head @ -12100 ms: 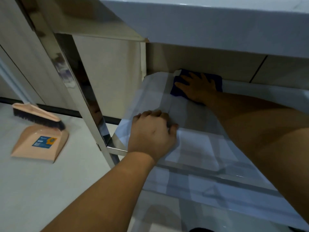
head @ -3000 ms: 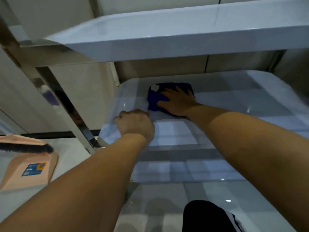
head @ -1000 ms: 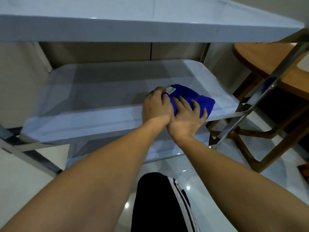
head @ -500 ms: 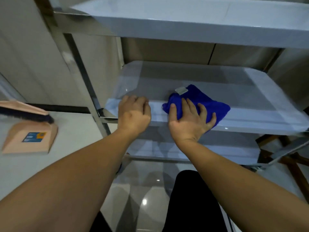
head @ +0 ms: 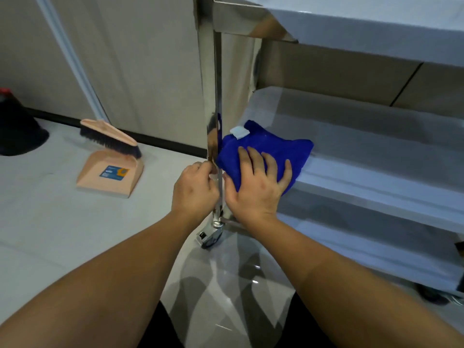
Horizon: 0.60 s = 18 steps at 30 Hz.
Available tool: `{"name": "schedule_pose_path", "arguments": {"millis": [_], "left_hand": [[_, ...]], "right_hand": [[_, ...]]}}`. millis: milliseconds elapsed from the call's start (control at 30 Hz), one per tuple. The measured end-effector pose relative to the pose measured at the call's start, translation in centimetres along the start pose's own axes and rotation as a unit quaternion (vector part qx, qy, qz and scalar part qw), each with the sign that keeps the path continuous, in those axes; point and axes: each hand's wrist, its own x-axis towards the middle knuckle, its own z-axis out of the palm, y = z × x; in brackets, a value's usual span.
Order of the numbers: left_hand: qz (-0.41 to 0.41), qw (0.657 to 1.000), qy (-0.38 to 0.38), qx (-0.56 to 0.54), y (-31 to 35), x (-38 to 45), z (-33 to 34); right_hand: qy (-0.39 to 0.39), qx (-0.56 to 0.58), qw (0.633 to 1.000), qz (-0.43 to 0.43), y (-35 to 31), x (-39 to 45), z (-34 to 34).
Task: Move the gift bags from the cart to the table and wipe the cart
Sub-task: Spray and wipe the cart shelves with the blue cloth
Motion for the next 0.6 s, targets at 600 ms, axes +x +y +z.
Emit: {"name": "schedule_pose_path", "arguments": {"millis": [600], "left_hand": [[0.071,0.997,-0.030,-0.031,-6.0,-4.5,12.1]], "right_hand": [[0.234,0.056,0.918,-0.315,7.6,-4.4,7.1]]}}
